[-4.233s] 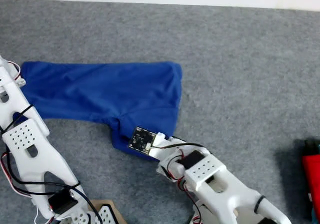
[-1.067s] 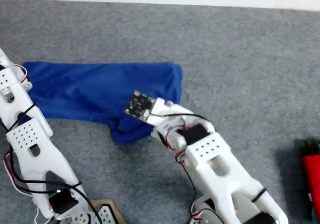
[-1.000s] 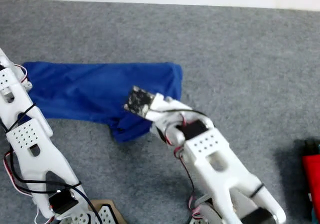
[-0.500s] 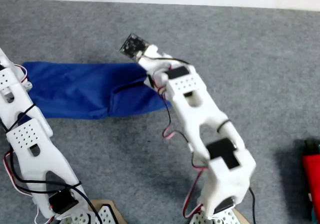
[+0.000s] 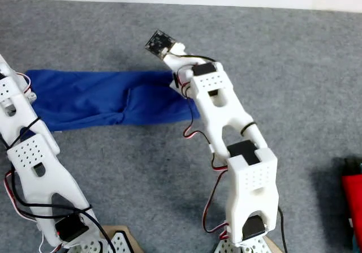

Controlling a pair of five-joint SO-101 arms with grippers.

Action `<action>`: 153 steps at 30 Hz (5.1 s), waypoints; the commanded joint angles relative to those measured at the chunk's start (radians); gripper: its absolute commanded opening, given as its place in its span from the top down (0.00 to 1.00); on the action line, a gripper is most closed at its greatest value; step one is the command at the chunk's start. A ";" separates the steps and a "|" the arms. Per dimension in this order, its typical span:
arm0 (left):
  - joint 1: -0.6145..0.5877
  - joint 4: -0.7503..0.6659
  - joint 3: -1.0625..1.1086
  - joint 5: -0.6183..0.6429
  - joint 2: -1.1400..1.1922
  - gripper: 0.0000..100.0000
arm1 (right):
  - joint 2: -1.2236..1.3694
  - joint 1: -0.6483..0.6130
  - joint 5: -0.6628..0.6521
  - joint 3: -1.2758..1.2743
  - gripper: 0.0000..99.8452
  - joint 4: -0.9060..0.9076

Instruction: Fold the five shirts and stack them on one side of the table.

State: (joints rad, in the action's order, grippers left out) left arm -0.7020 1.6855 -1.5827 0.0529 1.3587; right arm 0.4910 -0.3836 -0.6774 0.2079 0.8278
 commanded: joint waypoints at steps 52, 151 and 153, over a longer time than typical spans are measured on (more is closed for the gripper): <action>-0.134 -0.233 0.946 -0.097 -0.615 0.85 | -1.145 -0.062 -0.008 -1.049 0.74 0.010; 1.165 -0.193 0.958 0.178 -0.969 0.64 | -1.842 -0.018 0.371 -1.646 0.74 0.004; 1.155 -0.175 0.941 0.176 -1.000 0.64 | -1.842 -0.016 0.384 -1.644 0.74 0.004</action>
State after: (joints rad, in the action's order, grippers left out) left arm 0.4457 1.4860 -0.5869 0.2248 0.4641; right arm -1.3380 -0.4158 -0.3168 -1.4415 0.8508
